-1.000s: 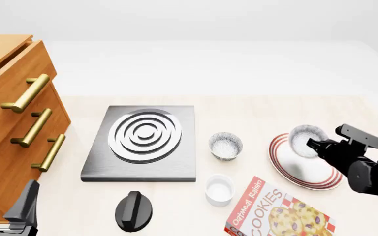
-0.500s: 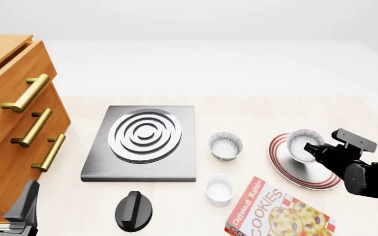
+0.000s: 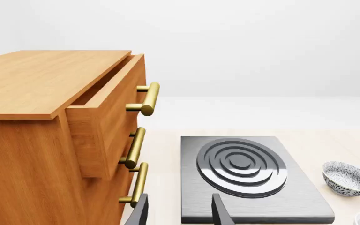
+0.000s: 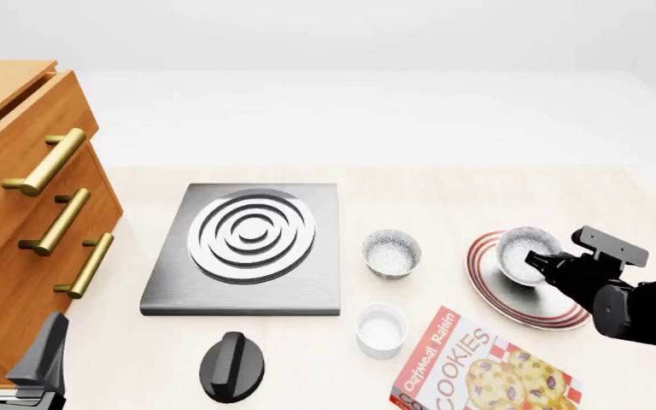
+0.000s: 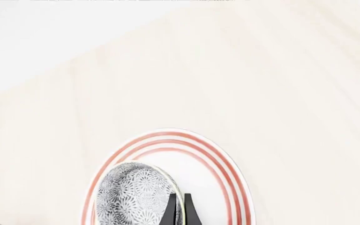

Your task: Pick the akita bowl next to the plate and place it on the plate.

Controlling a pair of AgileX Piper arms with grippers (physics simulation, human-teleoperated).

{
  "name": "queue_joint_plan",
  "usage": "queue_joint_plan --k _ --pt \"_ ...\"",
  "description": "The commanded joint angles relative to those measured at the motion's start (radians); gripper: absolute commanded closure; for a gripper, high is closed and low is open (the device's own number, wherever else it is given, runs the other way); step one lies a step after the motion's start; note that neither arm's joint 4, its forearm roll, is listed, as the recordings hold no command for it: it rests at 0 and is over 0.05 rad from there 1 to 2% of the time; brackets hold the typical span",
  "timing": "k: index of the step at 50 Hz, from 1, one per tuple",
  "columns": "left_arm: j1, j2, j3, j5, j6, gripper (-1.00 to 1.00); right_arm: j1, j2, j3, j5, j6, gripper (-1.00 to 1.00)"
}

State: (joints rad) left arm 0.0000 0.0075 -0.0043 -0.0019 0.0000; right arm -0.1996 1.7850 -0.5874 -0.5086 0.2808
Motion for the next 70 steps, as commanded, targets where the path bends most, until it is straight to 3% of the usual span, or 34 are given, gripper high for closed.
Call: queue_joint_plan --k 1,23,24,46,70 --pt "0.0 0.0 0.0 0.0 0.0 -1.0 -0.001 0.022 -0.003 -0.006 0.002 1.0" --pt "0.0 0.0 0.0 0.0 0.0 -1.0 -0.005 0.037 -0.004 -0.008 -0.003 1.0" --pt "0.0 0.0 0.0 0.0 0.0 -1.0 -0.005 0.037 -0.004 -0.008 -0.003 -1.0" --pt "0.0 0.0 0.0 0.0 0.0 -1.0 -0.004 0.015 -0.009 0.015 0.007 -1.0" --pt "0.0 0.0 0.0 0.0 0.0 -1.0 0.008 -0.161 -0.013 0.119 0.07 -1.0"
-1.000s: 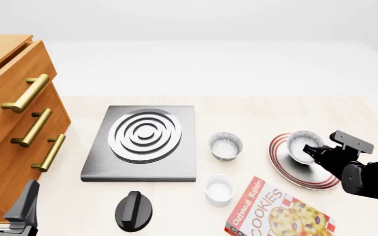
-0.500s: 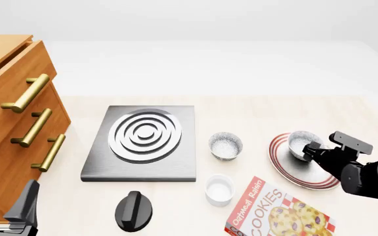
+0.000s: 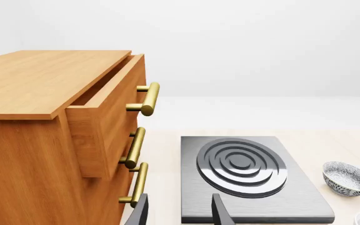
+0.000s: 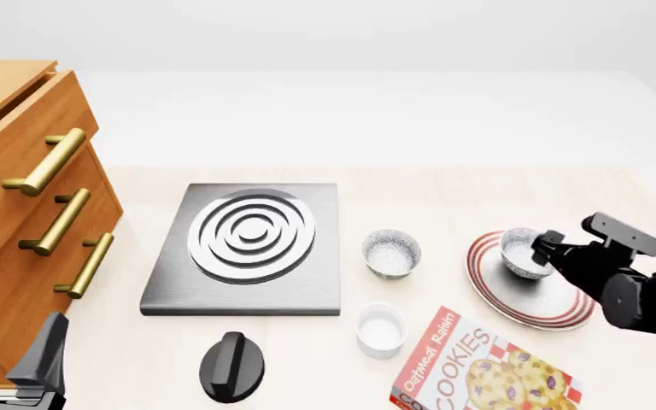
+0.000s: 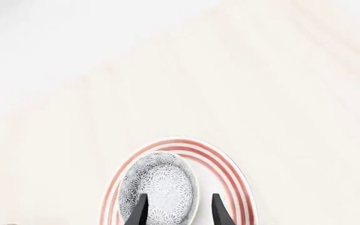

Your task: Pick the akita bowl next to the plate and place it on the plate.

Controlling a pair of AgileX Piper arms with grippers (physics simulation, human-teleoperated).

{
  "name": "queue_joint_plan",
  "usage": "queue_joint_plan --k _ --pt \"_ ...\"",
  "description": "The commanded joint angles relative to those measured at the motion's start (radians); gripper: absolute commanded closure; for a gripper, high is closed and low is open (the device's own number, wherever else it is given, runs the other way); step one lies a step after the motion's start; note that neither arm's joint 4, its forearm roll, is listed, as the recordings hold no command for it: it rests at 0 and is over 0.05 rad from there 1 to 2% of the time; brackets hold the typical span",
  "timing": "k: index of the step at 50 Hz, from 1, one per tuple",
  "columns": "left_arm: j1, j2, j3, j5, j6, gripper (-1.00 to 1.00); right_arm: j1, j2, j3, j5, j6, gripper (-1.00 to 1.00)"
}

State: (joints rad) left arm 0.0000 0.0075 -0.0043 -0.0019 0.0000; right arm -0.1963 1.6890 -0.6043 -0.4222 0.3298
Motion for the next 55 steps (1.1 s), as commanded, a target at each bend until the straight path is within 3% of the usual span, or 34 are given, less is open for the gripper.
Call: queue_joint_plan --k 1,21,33,41,51,55 --pt "0.0 0.0 0.0 0.0 0.0 -1.0 0.005 -0.07 0.005 0.035 0.022 -1.0" --pt "0.0 0.0 0.0 0.0 0.0 -1.0 -0.006 -0.299 0.053 0.091 0.036 -1.0" --pt "0.0 0.0 0.0 0.0 0.0 -1.0 -0.014 -0.515 0.119 0.12 0.076 -1.0" --pt "0.0 0.0 0.0 0.0 0.0 -1.0 -0.018 -0.665 0.169 0.147 0.071 -1.0" --pt "0.0 0.0 0.0 0.0 0.0 -1.0 -0.038 -0.778 0.25 0.104 0.086 -1.0" --pt "0.0 0.0 0.0 0.0 0.0 -1.0 -0.028 -0.82 0.292 0.076 0.117 -1.0"
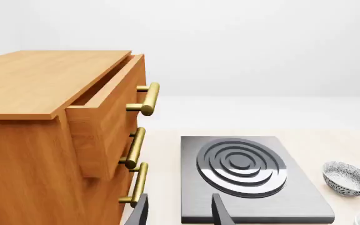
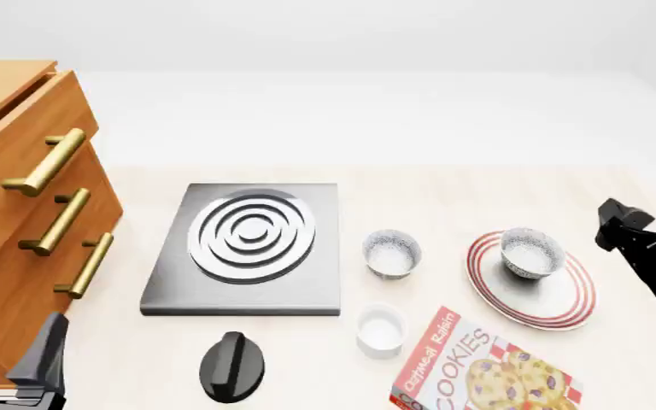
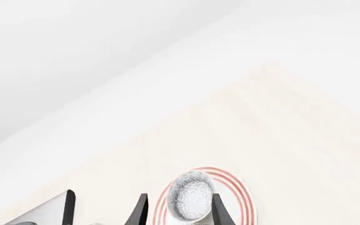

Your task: Pick the akita bowl next to the plate and place it on the plate.

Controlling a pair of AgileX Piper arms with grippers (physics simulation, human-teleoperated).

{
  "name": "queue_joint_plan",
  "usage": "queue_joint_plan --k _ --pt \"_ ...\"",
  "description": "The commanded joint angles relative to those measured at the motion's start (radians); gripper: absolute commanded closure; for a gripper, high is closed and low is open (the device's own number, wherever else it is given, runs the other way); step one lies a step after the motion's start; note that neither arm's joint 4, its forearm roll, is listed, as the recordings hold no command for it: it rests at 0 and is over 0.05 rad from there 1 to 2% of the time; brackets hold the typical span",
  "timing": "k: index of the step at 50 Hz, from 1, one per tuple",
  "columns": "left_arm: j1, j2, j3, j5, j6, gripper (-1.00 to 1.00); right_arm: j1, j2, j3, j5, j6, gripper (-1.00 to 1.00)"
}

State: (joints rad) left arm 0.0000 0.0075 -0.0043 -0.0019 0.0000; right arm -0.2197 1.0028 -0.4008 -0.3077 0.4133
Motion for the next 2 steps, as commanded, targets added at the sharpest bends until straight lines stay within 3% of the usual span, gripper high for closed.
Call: queue_joint_plan --k 1,2 --pt "0.0 0.0 0.0 0.0 0.0 -1.0 -0.008 -0.134 0.099 -0.054 0.037 -1.0" --pt "0.0 0.0 0.0 0.0 0.0 -1.0 -0.008 -0.132 0.108 -0.068 0.038 -1.0"
